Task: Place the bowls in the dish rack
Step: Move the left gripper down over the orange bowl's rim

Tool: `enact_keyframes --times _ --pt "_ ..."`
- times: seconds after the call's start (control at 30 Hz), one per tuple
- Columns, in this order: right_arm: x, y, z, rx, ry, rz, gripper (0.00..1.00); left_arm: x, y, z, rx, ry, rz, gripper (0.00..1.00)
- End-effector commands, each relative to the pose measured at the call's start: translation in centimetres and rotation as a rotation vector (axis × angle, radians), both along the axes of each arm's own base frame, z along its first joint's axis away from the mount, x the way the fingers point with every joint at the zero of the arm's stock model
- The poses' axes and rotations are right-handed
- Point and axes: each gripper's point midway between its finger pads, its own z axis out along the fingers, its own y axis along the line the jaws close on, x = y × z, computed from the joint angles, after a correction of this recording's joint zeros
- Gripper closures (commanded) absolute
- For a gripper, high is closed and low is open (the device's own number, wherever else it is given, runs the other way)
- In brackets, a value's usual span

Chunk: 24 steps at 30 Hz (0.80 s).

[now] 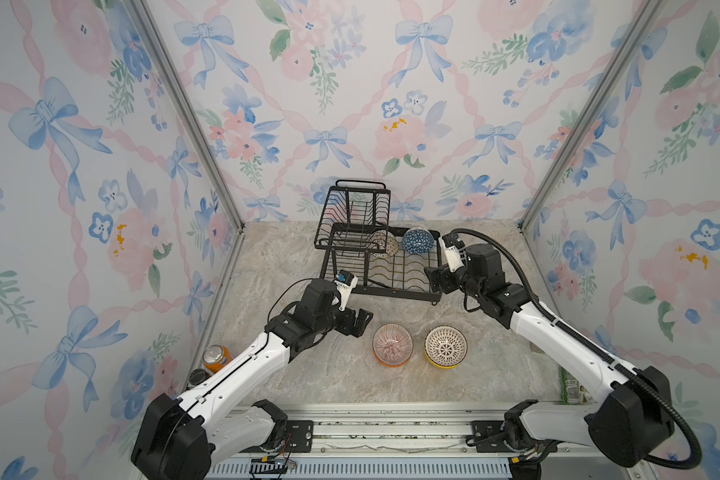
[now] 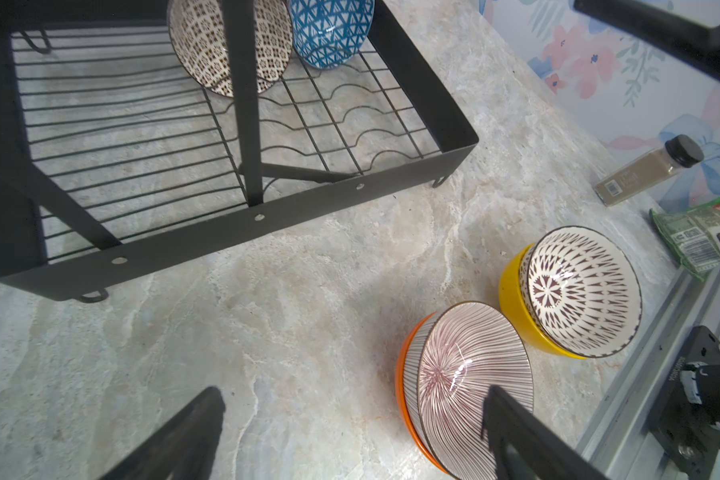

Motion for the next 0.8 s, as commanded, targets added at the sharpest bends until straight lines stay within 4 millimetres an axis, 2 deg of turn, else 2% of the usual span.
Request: enact_keyframes --times 0.0,0.17,0.27,0.57,0.63,0.77 --pt "-0.8 0.4 -1.1 0.018 0.063 0.017 0.03 -0.9 -1.7 -0.7 0.003 0.01 -0.056 0.02" --pt "-0.9 0.3 -1.7 0.005 0.08 0.018 0.03 -1.5 -3.1 -2.6 0.073 0.033 -0.083 0.02" --pt "-1.0 0.1 -1.9 0.009 0.068 0.017 0.03 -1.5 -3.4 -4.1 0.109 0.077 -0.082 0.05" --pt "-0.7 -0.1 -2.5 0.023 0.064 0.007 0.03 -1.5 -5.1 -5.7 0.16 0.132 -0.101 0.32" --pt "-0.7 -0.2 -2.5 0.025 0.063 0.006 0.03 -1.5 -5.0 -6.0 0.167 0.143 -0.094 0.41" --pt "-0.8 -0.4 -2.4 0.027 0.057 0.003 0.03 -1.7 -4.8 -6.6 0.184 0.162 -0.088 0.51"
